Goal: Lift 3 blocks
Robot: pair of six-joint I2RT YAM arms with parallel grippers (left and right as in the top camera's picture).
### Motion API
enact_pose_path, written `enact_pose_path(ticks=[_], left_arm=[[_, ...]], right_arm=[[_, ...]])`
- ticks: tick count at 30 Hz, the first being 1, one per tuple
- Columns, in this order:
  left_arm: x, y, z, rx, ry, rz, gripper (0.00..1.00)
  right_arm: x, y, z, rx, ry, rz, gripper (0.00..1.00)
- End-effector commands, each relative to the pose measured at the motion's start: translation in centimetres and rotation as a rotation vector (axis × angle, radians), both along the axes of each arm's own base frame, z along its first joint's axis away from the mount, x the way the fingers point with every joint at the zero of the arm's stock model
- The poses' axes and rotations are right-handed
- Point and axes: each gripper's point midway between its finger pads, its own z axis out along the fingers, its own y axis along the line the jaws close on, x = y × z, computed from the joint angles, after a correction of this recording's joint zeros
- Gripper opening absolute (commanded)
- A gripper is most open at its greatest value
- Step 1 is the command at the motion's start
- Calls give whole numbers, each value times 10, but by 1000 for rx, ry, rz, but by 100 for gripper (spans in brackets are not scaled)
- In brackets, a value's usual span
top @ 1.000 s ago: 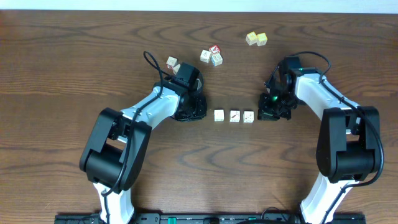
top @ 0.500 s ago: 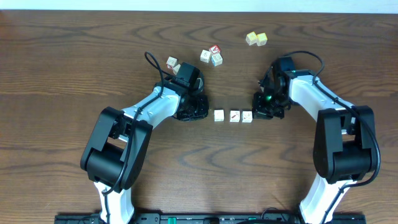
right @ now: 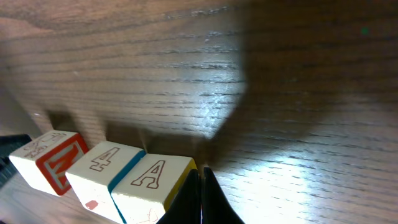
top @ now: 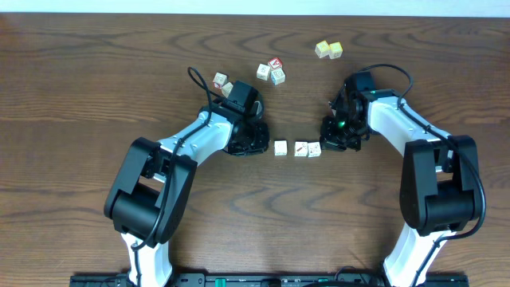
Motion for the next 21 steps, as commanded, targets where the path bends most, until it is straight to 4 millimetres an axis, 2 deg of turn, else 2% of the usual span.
enact_pose_path(ticks=[1,10,21], left_arm=[[1,-9,5,-15,-8,-16,7],[-1,-11,5,-15,-8,-22,7],[1,-11,4,-18,-14,-22,7]], right_arm=[[-5,10,-2,10,35,-36,1],[-16,10,-3,-4,87,-55,1],[-11,12,-2,0,79,-80,1]])
